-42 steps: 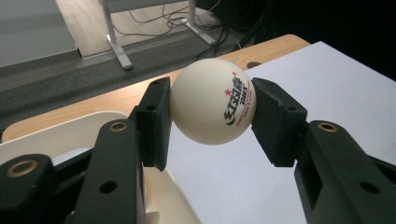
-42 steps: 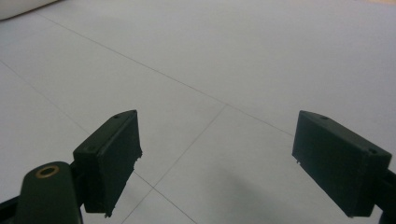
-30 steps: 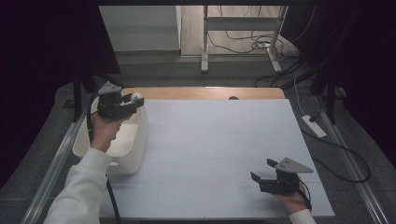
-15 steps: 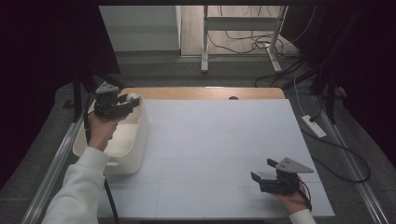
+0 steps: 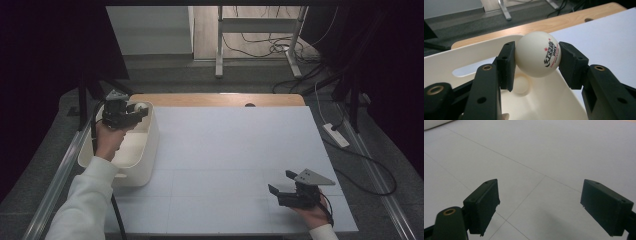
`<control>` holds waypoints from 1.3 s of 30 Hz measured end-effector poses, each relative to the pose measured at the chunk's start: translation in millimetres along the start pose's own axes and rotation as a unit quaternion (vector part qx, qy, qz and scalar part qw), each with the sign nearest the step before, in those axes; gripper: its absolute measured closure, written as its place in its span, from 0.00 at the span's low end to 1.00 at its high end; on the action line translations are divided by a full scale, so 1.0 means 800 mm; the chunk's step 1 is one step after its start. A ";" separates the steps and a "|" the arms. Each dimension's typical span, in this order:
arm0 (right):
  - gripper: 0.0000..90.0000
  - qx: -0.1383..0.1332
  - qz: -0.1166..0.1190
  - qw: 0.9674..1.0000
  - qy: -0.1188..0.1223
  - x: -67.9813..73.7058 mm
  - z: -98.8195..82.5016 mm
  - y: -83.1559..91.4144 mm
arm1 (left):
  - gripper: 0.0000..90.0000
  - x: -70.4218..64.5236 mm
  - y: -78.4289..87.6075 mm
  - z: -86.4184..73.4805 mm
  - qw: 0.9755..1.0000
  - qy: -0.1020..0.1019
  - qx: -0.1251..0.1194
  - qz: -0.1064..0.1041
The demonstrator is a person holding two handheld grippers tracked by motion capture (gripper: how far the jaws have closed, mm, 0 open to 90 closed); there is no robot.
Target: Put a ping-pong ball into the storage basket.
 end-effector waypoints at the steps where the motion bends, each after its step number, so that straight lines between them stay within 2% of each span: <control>1: 0.16 0.000 0.000 1.000 0.000 0.000 0.000 0.000 | 0.56 0.001 -0.001 -0.001 1.000 -0.001 0.002 0.002; 9: 0.16 0.000 0.000 1.000 0.000 0.000 0.000 0.000 | 0.56 0.004 -0.010 -0.005 0.999 -0.003 0.032 0.014; 14: 0.16 0.000 -0.001 1.000 0.000 0.000 0.000 0.000 | 0.56 0.005 -0.015 -0.009 0.998 -0.004 0.057 0.023; 24: 0.16 0.000 0.000 1.000 0.000 0.000 0.000 0.000 | 0.54 0.009 -0.015 -0.011 0.998 0.002 0.061 0.028; 26: 0.16 0.001 0.000 1.000 0.001 0.000 0.000 0.000 | 0.52 0.009 -0.015 -0.012 0.998 0.003 0.062 0.029; 28: 0.16 0.001 0.000 1.000 0.000 0.000 0.000 0.000 | 0.41 0.010 -0.015 -0.012 0.997 0.004 0.063 0.035; 29: 0.16 0.000 0.000 1.000 0.000 0.000 0.000 0.000 | 0.41 0.011 -0.015 -0.011 0.997 0.007 0.062 0.043; 30: 0.16 0.000 0.000 1.000 0.000 0.000 0.000 0.000 | 0.33 0.011 -0.014 -0.011 0.997 0.012 0.061 0.046; 33: 0.16 0.000 0.000 1.000 0.000 0.000 0.000 0.000 | 0.24 0.010 -0.010 -0.009 0.998 0.021 0.049 0.031; 39: 0.17 0.001 0.000 1.000 0.000 0.000 0.000 -0.001 | 0.21 0.000 0.000 -0.002 1.000 0.020 0.019 0.001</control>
Point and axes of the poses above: each handheld gripper's, and its own axes: y roughly backward along the jaws, z roughly out of its top, x roughly to its left, the point moved 4 cm from there along -y, roughly forward along the jaws, and after that the axes turned 3 degrees about y, right-handed, at the moved point
